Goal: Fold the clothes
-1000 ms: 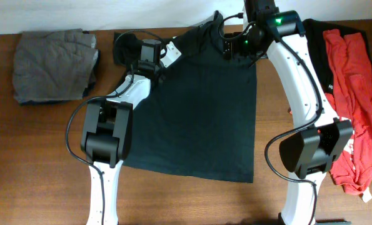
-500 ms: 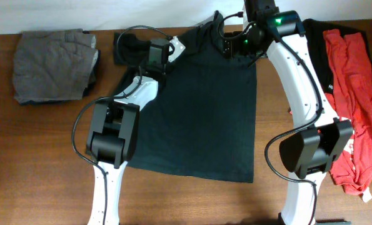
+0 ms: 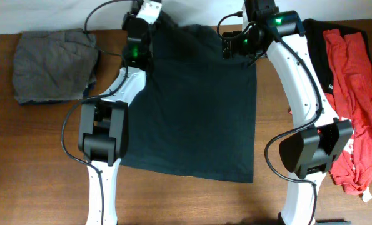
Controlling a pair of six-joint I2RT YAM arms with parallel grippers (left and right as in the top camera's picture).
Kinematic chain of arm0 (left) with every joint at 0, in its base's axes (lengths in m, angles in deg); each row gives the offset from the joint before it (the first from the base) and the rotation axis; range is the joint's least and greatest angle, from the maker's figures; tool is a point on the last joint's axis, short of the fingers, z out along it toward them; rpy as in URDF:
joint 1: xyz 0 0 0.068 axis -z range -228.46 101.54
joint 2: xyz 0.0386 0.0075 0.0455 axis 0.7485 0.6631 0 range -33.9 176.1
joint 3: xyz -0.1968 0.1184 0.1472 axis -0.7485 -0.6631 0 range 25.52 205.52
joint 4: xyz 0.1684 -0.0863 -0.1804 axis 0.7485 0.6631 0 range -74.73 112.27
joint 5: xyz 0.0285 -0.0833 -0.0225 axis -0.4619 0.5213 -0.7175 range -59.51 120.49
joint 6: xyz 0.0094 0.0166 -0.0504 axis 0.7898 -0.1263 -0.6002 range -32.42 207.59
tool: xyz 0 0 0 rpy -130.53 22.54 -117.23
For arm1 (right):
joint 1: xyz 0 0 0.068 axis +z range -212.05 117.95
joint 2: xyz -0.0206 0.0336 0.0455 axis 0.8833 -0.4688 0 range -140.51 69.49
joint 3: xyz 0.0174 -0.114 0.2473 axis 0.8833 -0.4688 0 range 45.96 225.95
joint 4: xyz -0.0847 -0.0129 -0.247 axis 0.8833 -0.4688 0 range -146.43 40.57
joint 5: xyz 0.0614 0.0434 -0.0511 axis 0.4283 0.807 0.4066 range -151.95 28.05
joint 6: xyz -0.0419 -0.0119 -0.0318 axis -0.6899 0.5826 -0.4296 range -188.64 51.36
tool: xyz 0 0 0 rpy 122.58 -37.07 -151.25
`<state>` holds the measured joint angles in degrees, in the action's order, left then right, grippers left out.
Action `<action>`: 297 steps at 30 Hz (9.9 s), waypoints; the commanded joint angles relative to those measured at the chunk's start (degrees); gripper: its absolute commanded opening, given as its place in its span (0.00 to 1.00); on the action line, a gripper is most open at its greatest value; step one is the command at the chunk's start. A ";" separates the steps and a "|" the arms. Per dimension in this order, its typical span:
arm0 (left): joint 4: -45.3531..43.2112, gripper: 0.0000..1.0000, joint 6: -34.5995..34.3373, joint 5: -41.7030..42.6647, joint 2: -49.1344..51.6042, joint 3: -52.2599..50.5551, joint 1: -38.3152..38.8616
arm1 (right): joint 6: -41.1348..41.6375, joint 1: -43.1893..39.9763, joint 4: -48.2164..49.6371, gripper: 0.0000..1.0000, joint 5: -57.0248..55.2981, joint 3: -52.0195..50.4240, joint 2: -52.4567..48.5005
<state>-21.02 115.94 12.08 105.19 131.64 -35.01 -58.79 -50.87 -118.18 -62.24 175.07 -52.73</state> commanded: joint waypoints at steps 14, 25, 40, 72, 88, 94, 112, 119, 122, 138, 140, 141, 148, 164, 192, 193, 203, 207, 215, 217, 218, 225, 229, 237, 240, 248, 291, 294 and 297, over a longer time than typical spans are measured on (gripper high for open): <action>36.87 0.99 -14.08 -2.23 -8.11 0.98 -1.03 | -0.37 -0.15 -2.25 0.99 1.14 0.04 -0.02; 77.33 0.99 -16.52 13.25 -19.76 0.98 2.86 | 0.92 -2.47 -11.61 0.99 1.18 0.04 -0.02; 105.66 0.91 -45.66 16.00 -19.74 -8.37 2.32 | -0.61 -2.58 -9.22 0.99 1.18 0.04 -0.02; 83.06 0.92 -49.59 18.62 -19.74 -38.99 -3.26 | -0.61 -2.58 -7.72 0.99 1.16 0.04 -0.02; 79.23 0.93 -49.59 18.67 -19.74 -44.44 -22.38 | -1.03 -2.58 -6.58 0.99 1.14 0.04 -0.02; 79.52 0.92 -49.57 18.73 -19.74 -44.44 -25.40 | -1.05 -2.58 -2.71 0.99 0.63 -0.02 -0.59; 77.68 0.99 -51.30 18.49 -19.78 -44.44 -25.33 | -0.33 -4.50 4.28 0.99 -0.72 -1.62 -6.69; 77.40 0.99 -51.23 18.67 -23.34 -44.44 -23.82 | -0.35 -6.05 3.65 0.99 -0.11 -1.62 -6.80; 76.02 0.99 -50.18 18.67 -27.45 -44.44 -22.51 | -0.37 -6.54 2.51 0.99 0.09 -1.62 -6.80; 68.04 0.99 -45.66 21.05 -46.93 -44.37 -6.99 | -9.84 -6.71 -2.25 0.99 2.25 -1.62 -6.80; 66.49 0.99 -45.38 21.00 -46.90 -44.37 -4.94 | -12.15 -6.75 -0.66 0.99 2.21 -1.62 -6.93; 65.79 0.99 -45.38 21.00 -46.90 -44.37 -4.17 | -12.70 -6.75 0.20 0.99 2.23 -1.62 -7.10; 64.17 0.99 -45.35 20.98 -46.90 -44.37 -2.58 | -12.76 -6.69 2.01 0.99 5.53 -1.64 -9.92; 64.15 0.99 -45.38 21.00 -46.90 -44.37 -2.58 | -6.34 -2.80 5.14 0.69 9.01 -1.86 -22.51; 63.98 0.99 -45.40 21.03 -46.80 -44.39 -2.58 | 3.61 -26.40 -10.58 0.04 5.25 -1.84 -21.53; 64.17 0.99 -45.40 21.05 -46.80 -44.39 -2.58 | 2.69 -27.12 -11.32 0.04 6.80 -1.84 -21.14; 65.90 0.99 -45.42 21.05 -46.80 -44.39 -2.58 | -4.09 -26.75 -15.45 0.06 14.05 -1.84 -6.05; 66.16 0.99 -45.40 21.05 -46.75 -44.39 -2.58 | -4.09 -26.23 -15.26 0.52 11.39 -1.84 -0.50; 66.36 0.99 -45.42 21.07 -45.51 -44.46 -2.58 | -4.09 -26.18 -16.79 0.69 9.97 -1.84 2.60; 66.49 0.99 -45.42 21.05 -44.78 -44.46 -2.58 | -4.09 -26.18 -17.09 0.69 9.97 -1.84 2.60; 66.58 0.99 -45.40 21.05 -44.33 -44.46 -2.58 | -4.09 -26.18 -17.18 0.69 9.97 -1.84 2.60; 67.21 0.99 -45.42 21.00 -41.11 -44.46 -2.58 | -4.09 -26.18 -17.20 0.70 10.16 -1.84 2.60; 67.10 0.99 -45.42 21.00 -39.65 -44.46 -2.58 | -4.11 -25.40 -16.96 0.70 10.19 -1.84 2.60; 67.14 0.99 -45.97 21.03 -35.69 -44.46 -2.58 | -7.23 -19.34 -16.28 0.70 10.58 -1.84 2.60; 67.14 0.99 -47.78 21.03 -33.73 -44.46 -2.58 | -7.96 -16.52 -15.74 0.70 10.56 -1.84 2.60; 63.93 0.99 -48.76 21.03 -27.50 -44.46 -2.62 | -7.91 -9.22 -14.14 0.70 10.56 -1.84 2.60; 35.65 0.99 -43.87 20.61 -19.65 -40.94 -15.32 | -9.68 -3.89 -15.06 0.70 10.12 -1.81 2.95; 39.93 0.99 -42.82 20.52 -23.50 -40.83 -13.79 | -10.54 -1.42 -15.04 0.70 9.90 -1.81 3.96; 43.76 0.99 -42.82 19.74 -28.17 -40.83 -13.33 | -10.54 0.59 -15.04 0.70 9.90 -1.79 5.64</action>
<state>19.72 72.62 28.82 81.41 92.06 -49.37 -68.10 -52.72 -133.03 -51.75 173.22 -49.93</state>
